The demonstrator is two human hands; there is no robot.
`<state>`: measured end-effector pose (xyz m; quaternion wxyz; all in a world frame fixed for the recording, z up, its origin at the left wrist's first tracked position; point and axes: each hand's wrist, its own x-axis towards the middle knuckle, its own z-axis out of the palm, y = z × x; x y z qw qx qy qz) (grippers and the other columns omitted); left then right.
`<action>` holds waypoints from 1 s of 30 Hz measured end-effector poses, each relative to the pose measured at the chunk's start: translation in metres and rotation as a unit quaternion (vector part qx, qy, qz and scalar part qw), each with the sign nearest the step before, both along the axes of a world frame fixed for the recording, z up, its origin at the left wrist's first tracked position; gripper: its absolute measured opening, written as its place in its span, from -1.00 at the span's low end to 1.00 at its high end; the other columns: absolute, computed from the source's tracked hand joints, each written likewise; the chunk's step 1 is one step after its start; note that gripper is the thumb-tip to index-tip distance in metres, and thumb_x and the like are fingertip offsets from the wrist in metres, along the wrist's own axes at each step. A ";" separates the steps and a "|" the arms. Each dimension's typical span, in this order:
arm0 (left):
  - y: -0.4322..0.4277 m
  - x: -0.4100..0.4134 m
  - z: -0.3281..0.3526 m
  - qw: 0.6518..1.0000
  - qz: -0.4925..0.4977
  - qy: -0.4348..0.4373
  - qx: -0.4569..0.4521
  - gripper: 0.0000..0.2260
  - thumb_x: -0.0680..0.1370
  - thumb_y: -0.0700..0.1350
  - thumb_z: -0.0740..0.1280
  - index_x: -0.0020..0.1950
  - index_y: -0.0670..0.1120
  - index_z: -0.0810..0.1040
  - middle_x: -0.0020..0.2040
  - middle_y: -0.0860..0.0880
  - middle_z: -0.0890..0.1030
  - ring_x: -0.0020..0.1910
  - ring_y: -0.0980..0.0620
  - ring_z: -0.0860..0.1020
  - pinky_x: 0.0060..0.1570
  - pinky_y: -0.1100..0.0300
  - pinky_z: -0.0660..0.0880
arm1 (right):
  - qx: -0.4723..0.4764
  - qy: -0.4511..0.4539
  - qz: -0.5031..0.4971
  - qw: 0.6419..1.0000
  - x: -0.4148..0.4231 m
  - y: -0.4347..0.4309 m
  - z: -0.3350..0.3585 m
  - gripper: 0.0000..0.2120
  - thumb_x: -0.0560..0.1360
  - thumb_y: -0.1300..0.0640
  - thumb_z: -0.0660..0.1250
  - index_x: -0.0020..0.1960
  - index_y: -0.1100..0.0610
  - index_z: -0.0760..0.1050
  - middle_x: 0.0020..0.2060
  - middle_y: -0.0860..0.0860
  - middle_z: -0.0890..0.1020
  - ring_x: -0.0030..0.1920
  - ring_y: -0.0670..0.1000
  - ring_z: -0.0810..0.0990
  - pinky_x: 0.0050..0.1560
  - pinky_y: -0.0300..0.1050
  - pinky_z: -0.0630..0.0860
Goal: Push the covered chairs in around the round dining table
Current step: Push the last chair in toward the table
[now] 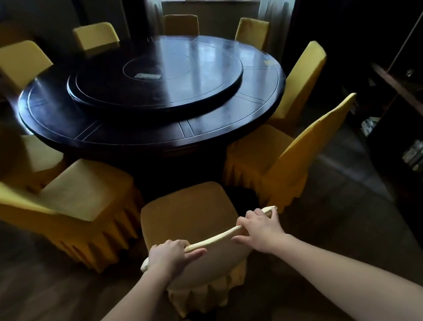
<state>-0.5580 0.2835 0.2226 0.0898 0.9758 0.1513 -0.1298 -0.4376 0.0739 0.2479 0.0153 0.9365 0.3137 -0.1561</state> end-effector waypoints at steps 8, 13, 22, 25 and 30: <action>0.049 0.050 -0.004 0.998 -0.019 0.005 -0.056 -0.38 0.36 0.51 0.03 0.06 0.12 0.58 -0.13 0.14 0.61 -0.19 0.16 0.55 -0.18 0.19 0.57 | -0.006 0.024 -0.008 1.000 0.044 0.037 -0.004 -0.51 0.50 -0.32 0.13 0.32 -0.08 0.30 0.33 0.02 0.35 0.42 0.09 0.20 0.39 0.47 -0.06; 0.083 0.094 -0.005 0.996 -0.013 -0.017 -0.089 -0.21 0.14 0.65 -0.05 -0.03 0.15 0.59 -0.18 0.15 0.61 -0.22 0.18 0.55 -0.20 0.18 0.58 | -0.013 0.044 -0.023 0.999 0.085 0.066 -0.003 -0.48 0.49 -0.33 0.14 0.34 -0.09 0.27 0.36 0.03 0.31 0.45 0.11 0.16 0.39 0.48 -0.10; 0.143 0.164 -0.006 0.992 -0.049 -0.088 -0.072 -0.21 0.16 0.63 -0.11 -0.05 0.16 0.60 -0.22 0.15 0.61 -0.26 0.19 0.55 -0.25 0.20 0.57 | -0.021 0.075 -0.052 0.996 0.152 0.125 -0.003 -0.48 0.50 -0.32 0.15 0.36 -0.09 0.26 0.41 0.04 0.25 0.47 0.13 0.11 0.36 0.52 -0.17; 0.164 0.185 -0.007 0.991 -0.047 -0.091 -0.084 -0.20 0.14 0.63 -0.10 -0.04 0.15 0.61 -0.23 0.15 0.61 -0.28 0.20 0.55 -0.29 0.25 0.55 | -0.024 0.082 -0.060 0.995 0.171 0.146 -0.003 -0.46 0.50 -0.32 0.14 0.37 -0.09 0.25 0.41 0.04 0.24 0.47 0.14 0.10 0.36 0.52 -0.19; 0.190 0.211 -0.003 0.991 -0.048 -0.085 -0.089 -0.24 0.15 0.62 -0.05 -0.06 0.15 0.62 -0.21 0.15 0.62 -0.24 0.17 0.55 -0.28 0.26 0.51 | -0.019 0.085 -0.070 0.994 0.194 0.170 -0.006 -0.46 0.49 -0.33 0.15 0.37 -0.09 0.26 0.41 0.04 0.23 0.47 0.14 0.09 0.35 0.52 -0.19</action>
